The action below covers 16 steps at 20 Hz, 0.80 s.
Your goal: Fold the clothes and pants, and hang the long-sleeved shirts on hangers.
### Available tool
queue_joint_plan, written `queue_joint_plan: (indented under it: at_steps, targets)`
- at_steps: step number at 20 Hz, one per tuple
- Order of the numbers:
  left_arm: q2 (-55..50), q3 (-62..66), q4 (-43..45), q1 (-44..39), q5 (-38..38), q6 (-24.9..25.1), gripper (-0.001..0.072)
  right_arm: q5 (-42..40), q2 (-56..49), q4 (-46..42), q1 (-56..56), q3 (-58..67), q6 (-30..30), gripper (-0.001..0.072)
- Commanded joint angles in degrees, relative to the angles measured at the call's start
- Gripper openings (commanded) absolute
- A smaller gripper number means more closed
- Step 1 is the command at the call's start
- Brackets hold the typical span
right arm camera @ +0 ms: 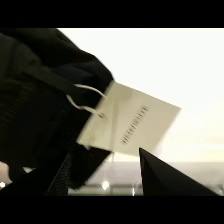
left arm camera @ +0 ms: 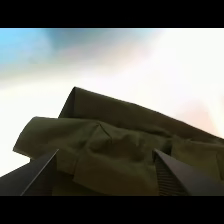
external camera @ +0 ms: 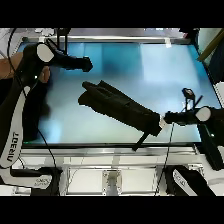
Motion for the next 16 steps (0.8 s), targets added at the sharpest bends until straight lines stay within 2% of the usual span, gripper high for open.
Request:
queue_joint_plan:
  at_steps: [1,2,3,4,5,7,9,10,13,14,15,16]
  targets:
    - [0.07,0.04,0.02,0.02,-1.18,0.24,0.0673,11.89,7.76,-1.22,-8.94,-1.57,-2.82,0.0319]
    - [0.07,0.04,0.02,0.02,-1.16,0.24,0.0674,14.21,10.58,-0.44,-11.93,-2.93,-4.17,0.0267]
    - [0.04,0.04,0.02,0.0,-1.09,0.24,0.0674,15.76,12.92,1.44,-14.49,-4.33,-6.19,0.0088]
    - [0.02,0.04,0.02,0.0,-1.05,0.24,0.0673,14.27,14.21,2.69,-15.41,-5.55,-6.12,0.004]
    - [0.02,0.04,0.0,0.0,-1.09,0.24,0.0673,12.04,14.19,2.82,-15.37,-6.45,-6.58,0.0051]
    - [0.02,0.07,0.0,0.0,-1.64,0.24,0.0674,7.34,12.52,-0.98,-15.28,-6.34,-11.41,0.0295]
    - [0.02,0.04,0.02,0.0,-2.75,0.24,0.0673,1.49,12.04,-1.27,-15.28,-5.22,-11.41,0.0317]
    - [0.02,0.04,0.02,0.0,-2.8,0.24,0.0673,1.31,12.11,1.09,-15.28,-4.83,-8.83,0.0317]
    - [0.02,0.04,0.0,0.0,-2.84,0.2,0.0673,-0.35,12.02,8.68,-15.28,-5.99,-8.28,0.0319]
    - [0.02,0.04,-0.07,0.0,-2.86,-0.04,0.0673,1.27,11.98,10.27,-15.3,-6.67,-7.54,0.0367]
    - [0.02,0.04,-0.63,0.0,-2.86,-0.15,0.0673,1.01,11.91,11.96,-14.62,-8.09,-4.0,0.0463]
    - [0.02,0.04,-0.68,-0.02,-2.86,-0.44,0.0673,-0.33,11.61,16.04,-13.86,-10.45,-0.63,0.0494]
